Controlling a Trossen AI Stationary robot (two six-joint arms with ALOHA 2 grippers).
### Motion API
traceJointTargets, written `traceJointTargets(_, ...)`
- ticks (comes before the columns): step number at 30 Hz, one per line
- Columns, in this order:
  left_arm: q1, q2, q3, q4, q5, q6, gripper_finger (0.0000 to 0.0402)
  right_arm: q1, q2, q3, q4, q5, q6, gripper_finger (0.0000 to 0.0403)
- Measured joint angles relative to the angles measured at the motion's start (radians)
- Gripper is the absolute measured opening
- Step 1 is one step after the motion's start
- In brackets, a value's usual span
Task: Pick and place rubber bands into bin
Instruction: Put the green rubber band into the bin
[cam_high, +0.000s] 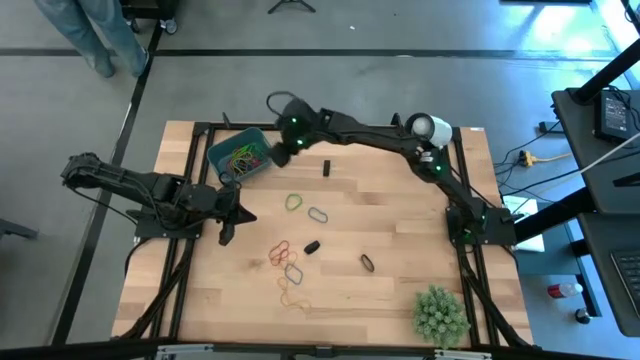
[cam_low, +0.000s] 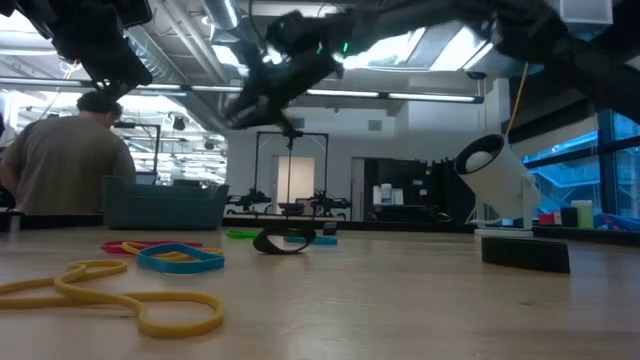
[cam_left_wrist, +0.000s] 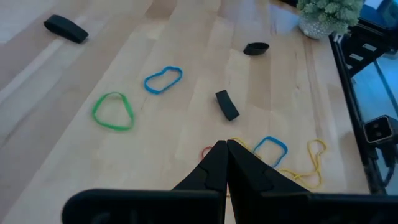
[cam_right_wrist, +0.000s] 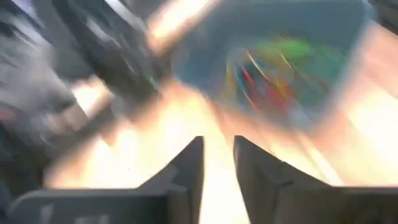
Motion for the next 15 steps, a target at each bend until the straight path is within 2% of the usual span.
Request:
traceJointTargets(3,0.0,0.0,0.0,0.013,-0.038,0.001,0.0002,0.03,-0.058,0.0,-0.217,0.116,-0.122,0.0045)
traceJointTargets(6,0.0,0.009,0.0,0.055,-0.075,0.023,0.0002,0.062,-0.097,0.0,-0.394,0.159,-0.193,0.0008)
traceJointTargets(9,0.0,0.047,0.0,0.125,-0.09,0.047,0.0002,0.097,-0.113,0.0,-0.542,0.19,-0.223,0.001)
traceJointTargets(15,0.0,0.177,0.0,0.236,-0.102,0.041,0.0002,0.187,-0.123,-0.002,-0.682,0.266,-0.25,0.0004)
